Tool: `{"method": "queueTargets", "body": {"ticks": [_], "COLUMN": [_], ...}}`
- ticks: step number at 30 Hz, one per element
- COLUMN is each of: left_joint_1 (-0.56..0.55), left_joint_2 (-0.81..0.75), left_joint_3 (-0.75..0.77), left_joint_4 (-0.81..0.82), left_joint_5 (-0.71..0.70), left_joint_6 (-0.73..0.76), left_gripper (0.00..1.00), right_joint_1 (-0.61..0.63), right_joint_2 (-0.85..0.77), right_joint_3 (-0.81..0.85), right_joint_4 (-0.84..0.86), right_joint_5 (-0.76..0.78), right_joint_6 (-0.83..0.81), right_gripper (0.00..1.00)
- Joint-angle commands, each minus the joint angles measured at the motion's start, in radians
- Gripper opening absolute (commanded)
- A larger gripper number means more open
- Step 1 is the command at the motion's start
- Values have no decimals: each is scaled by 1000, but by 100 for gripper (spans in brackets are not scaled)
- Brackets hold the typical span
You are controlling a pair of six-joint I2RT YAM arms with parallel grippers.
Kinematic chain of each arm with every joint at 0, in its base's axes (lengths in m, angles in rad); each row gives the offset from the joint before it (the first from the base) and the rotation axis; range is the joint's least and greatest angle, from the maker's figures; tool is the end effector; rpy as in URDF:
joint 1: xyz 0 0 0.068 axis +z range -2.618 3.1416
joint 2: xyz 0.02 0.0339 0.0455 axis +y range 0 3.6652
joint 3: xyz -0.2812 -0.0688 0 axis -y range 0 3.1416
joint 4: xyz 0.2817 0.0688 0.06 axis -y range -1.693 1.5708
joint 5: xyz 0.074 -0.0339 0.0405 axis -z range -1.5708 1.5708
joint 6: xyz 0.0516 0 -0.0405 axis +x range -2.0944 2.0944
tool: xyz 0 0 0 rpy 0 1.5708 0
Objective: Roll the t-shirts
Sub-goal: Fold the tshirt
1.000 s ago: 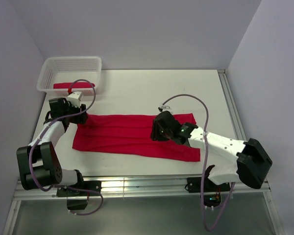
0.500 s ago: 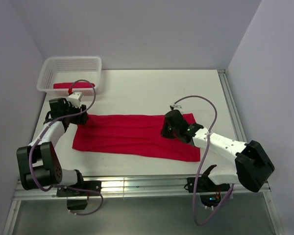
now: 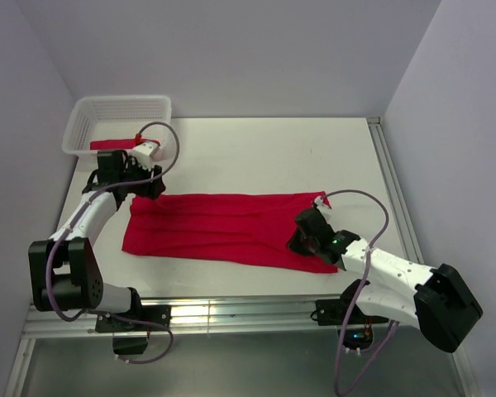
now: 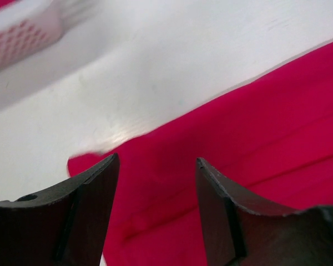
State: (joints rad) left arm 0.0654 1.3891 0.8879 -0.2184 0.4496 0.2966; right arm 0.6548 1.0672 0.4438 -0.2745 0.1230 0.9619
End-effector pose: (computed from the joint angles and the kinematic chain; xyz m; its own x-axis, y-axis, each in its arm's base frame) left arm 0.3364 -0.0004 0.2279 -0.5508 0.2277 -0.8029 0.4478 0.8925 -0.0541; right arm 0.1832 0.1327 0.1461 -0.8008 0.4115 -0.4352 0.1978 0.8675 0.4564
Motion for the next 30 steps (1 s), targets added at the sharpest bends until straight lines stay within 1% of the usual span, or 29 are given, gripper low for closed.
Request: {"method": "queueTargets", "body": {"ticks": [1, 3, 4, 6, 7, 8, 10, 11, 14, 18, 19, 21, 25, 26, 30], "left_joint_1": [-97, -128, -145, -153, -157, -157, -156, -157, -161, -162, -164, -168, -174, -174, -174], "left_joint_2": [78, 137, 199, 264, 333, 367, 445, 461, 472, 436, 429, 426, 418, 416, 416], "left_joint_3": [92, 157, 198, 242, 268, 326, 390, 399, 396, 355, 344, 335, 307, 306, 296], "left_joint_4": [-38, -50, -58, -67, -75, -111, -139, -150, -136, -113, -113, -111, -102, -102, -104], "left_joint_5": [44, 43, 50, 54, 52, 54, 55, 58, 54, 40, 26, 8, -38, -58, -83], "left_joint_6": [38, 29, 24, 6, -4, -20, -42, -57, -76, -79, -77, -76, -77, -76, -82], "left_gripper": [63, 63, 63, 62, 62, 62, 61, 61, 61, 61, 61, 61, 61, 62, 62], "right_joint_1": [23, 25, 25, 25, 25, 25, 23, 19, 2, -61, -96, -129, -207, -239, -308], "right_joint_2": [-65, -67, -56, -38, -12, 2, 48, 62, 126, 207, 236, 260, 347, 364, 448], "right_joint_3": [-36, -50, -47, -36, -30, -19, -7, 9, 36, 71, 81, 117, 190, 208, 347], "right_joint_4": [-25, -46, -60, -98, -112, -133, -147, -161, -176, -181, -180, -173, -212, -244, -311], "right_joint_5": [36, 49, 61, 72, 82, 98, 107, 121, 124, 132, 127, 124, 145, 153, 211], "right_joint_6": [96, 116, 130, 144, 165, 173, 188, 190, 201, 170, 146, 117, 51, 37, -72], "right_gripper": [5, 2, 0, 0, 0, 0, 0, 0, 0, 0, 0, 0, 0, 0, 0]}}
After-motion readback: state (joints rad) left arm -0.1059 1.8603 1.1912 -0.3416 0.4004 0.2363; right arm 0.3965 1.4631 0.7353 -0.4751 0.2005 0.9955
